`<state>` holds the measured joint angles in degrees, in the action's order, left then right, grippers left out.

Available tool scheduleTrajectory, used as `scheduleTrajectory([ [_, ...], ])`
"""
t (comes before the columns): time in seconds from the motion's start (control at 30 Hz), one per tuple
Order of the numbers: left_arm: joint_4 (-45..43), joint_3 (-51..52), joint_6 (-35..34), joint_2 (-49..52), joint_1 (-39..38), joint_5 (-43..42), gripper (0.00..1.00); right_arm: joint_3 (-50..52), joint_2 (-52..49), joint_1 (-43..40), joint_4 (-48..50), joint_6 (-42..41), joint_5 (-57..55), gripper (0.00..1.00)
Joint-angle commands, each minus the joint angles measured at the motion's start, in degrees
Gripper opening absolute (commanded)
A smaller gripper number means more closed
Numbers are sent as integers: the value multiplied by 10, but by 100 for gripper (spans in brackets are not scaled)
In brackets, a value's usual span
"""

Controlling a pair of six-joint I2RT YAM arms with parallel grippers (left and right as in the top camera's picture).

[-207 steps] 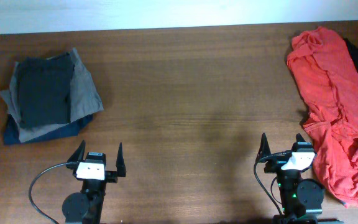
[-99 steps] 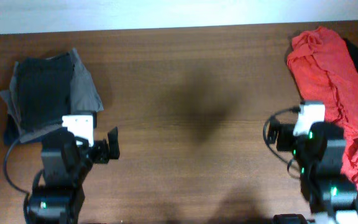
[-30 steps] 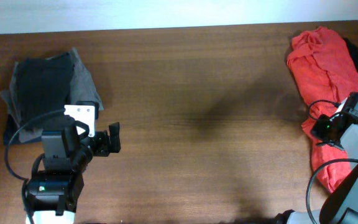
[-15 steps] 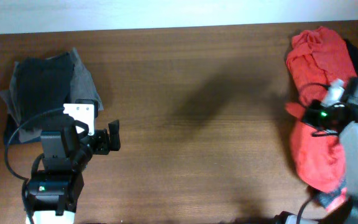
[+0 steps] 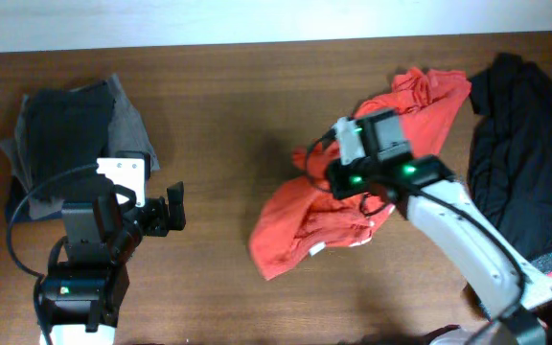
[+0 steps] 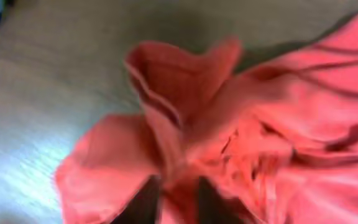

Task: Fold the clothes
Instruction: 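Drag the orange T-shirt leftward with the right gripper toward table center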

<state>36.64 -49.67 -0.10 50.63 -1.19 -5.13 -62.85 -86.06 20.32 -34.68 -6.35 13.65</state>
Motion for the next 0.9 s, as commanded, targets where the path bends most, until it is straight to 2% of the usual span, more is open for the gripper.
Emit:
scheduleTrajectory([
  [0.0,-5,-12,-5,3,2,-6,99,-14,-1,1,17,-43,-85,46],
  [0.13,-8,-12,-6,30,1,-9,99,-61,35,-52,-26,-43,-114,66],
  [0.2,-8,-12,-6,53,-6,-32,99,-85,54,-87,-64,-42,-114,73],
  [0.3,-9,-12,-6,101,-38,-67,99,-105,89,-161,-150,-42,-113,99],
  [0.57,-34,-12,-6,281,-181,-87,99,-104,96,-273,-254,-40,-114,99],
  [0.87,-71,-12,-5,424,-208,-87,99,-104,96,-301,-285,-31,-114,99],
])
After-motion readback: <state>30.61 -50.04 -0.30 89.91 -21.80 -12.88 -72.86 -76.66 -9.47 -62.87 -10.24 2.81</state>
